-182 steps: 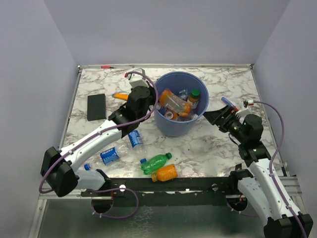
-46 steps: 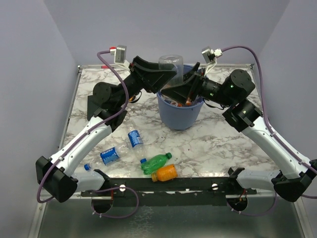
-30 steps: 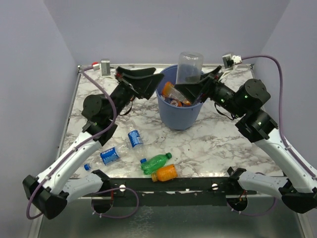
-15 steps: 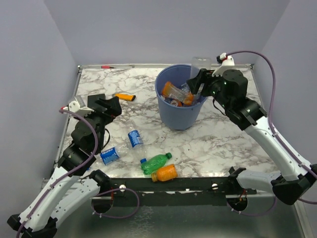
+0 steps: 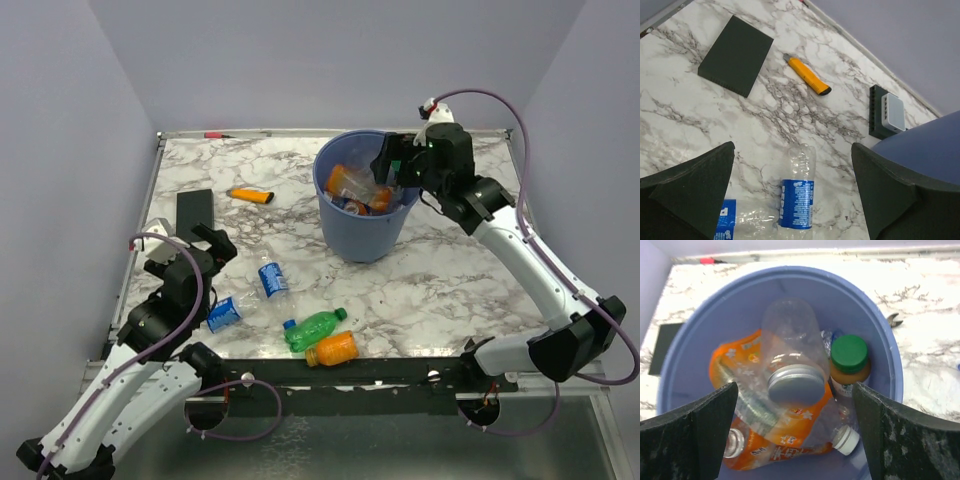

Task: Put the plastic bottles in the bin
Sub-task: Place the plastic bottle in the trash bin, then pick up the plastic bottle at the center of the board.

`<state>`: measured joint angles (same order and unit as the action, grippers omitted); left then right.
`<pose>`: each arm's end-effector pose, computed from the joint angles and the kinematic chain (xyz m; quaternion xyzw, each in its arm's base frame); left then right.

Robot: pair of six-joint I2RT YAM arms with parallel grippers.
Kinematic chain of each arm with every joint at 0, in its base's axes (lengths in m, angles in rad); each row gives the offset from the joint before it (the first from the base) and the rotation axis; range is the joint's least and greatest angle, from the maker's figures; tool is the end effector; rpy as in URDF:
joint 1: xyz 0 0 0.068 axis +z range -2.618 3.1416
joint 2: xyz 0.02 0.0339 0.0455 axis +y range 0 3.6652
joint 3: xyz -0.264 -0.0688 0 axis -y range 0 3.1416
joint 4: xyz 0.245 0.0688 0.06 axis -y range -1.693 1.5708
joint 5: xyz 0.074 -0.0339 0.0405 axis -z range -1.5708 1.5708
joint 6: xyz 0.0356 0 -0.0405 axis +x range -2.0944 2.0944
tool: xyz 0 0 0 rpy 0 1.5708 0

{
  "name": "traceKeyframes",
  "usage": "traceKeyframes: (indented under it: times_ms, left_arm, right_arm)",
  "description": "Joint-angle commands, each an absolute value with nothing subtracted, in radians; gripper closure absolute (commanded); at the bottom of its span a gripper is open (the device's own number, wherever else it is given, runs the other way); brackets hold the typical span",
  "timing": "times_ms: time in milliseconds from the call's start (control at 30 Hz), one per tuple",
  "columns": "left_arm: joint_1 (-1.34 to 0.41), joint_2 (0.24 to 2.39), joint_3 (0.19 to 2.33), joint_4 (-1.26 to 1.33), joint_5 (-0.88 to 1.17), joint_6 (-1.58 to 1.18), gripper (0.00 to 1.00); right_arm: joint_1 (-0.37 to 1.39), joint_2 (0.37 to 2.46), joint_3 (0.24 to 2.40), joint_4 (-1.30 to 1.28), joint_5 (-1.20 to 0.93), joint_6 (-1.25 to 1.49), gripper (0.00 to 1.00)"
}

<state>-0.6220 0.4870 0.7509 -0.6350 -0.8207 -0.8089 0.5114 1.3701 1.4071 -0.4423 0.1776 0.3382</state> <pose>0.0957 -0.0366 0.3232 -0.2948 0.7326 -0.0910 0.6067 0.2736 0.1463 0.3982 -0.0233 0.8328 0.1584 0.5299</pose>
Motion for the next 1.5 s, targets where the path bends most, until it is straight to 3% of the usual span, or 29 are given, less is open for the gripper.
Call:
traceKeyframes:
  times_ms: [0, 200, 400, 600, 933, 1033, 1233, 1400, 1467]
  left_arm:
    - [-0.621, 0.529, 0.741, -0.728, -0.841, -0.882, 0.01]
    - [-0.621, 0.561, 0.713, -0.734, -0.743, -0.916, 0.01]
    - [-0.621, 0.677, 0.647, -0.631, -0.569, -0.889, 0.01]
    - [-0.619, 0.924, 0.649, -0.423, -0.49, -0.784, 0.01]
    - [-0.565, 1.305, 0.73, -0.35, -0.411, -0.785, 0.01]
    - [-0.562, 1.355, 0.726, -0.334, -0.393, -0.795, 0.09]
    - [-0.551, 1.354, 0.678, -0.286, -0.367, -0.802, 0.35]
    - [-0.538, 1.292, 0.683, -0.292, -0.368, -0.778, 0.64]
    - [-0.538, 1.198, 0.713, -0.331, -0.409, -0.755, 0.72]
  right_arm:
    - [0.511, 1.336, 1.501, -0.492, 0.156, 0.332, 0.0]
    - [0.512, 1.22, 1.518, -0.487, 0.09, 0.349, 0.0]
    - [0.512, 0.971, 1.287, -0.434, 0.01, 0.351, 0.0]
    - [0.512, 0.726, 1.032, -0.401, 0.012, 0.375, 0.0]
    - [0.512, 0.612, 0.961, -0.457, -0.025, 0.402, 0.0]
    - [0.512, 0.606, 0.961, -0.457, -0.039, 0.398, 0.0]
    - [0.512, 0.602, 0.984, -0.459, -0.061, 0.39, 0.0]
    - [0.512, 0.62, 1.011, -0.459, -0.107, 0.391, 0.0]
    - [0.512, 0.633, 1.028, -0.461, -0.141, 0.392, 0.0]
